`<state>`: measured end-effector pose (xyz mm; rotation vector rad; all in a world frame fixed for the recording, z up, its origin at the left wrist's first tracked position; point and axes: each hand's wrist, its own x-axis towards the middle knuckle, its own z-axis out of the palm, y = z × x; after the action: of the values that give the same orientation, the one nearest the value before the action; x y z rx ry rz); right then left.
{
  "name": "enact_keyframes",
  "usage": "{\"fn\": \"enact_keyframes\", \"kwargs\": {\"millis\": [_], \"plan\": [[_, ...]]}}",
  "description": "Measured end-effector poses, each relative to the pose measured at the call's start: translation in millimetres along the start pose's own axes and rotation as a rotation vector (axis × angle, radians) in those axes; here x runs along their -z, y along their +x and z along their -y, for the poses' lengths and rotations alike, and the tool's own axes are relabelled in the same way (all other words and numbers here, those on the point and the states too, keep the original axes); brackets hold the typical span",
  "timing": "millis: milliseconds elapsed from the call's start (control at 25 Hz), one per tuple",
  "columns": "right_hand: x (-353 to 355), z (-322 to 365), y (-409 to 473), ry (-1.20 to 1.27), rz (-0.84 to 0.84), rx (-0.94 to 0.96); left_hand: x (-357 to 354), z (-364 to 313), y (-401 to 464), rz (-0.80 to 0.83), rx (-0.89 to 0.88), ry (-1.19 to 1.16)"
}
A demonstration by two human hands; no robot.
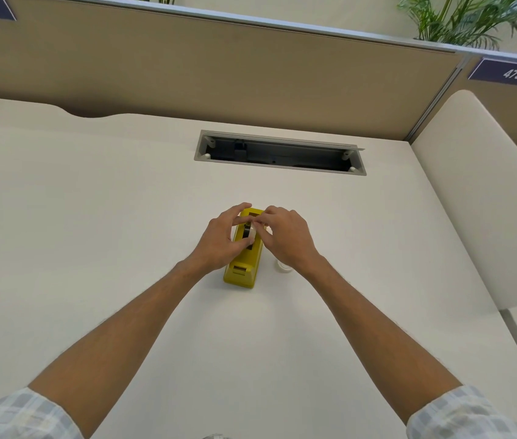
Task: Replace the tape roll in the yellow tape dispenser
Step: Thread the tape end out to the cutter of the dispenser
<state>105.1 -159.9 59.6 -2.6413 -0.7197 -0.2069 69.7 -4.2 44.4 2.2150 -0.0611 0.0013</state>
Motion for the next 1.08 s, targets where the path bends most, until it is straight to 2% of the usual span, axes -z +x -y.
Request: {"fn": "enact_keyframes", "kwargs": {"millis": [240, 400, 600, 760, 1080], "plan": [[-1, -1, -11, 0.061, -0.036, 0.019, 1, -1, -1, 0.002, -0.010, -0.009], [5, -5, -11, 0.129, -0.070, -0.057, 1, 0, -1, 0.004, 0.002, -0.040], [-2, -2, -22, 0.042, 0.073, -0.106, 0, 1, -3, -0.006, 0.018, -0.127], [-11, 5, -23, 0.125, 0.081, -0.217, -2, 3, -2, -0.018, 0.035, -0.162], [-5, -3, -15, 0.215, 0.242, -0.148, -9, 7, -3, -0.101, 0.043, -0.190]]}}
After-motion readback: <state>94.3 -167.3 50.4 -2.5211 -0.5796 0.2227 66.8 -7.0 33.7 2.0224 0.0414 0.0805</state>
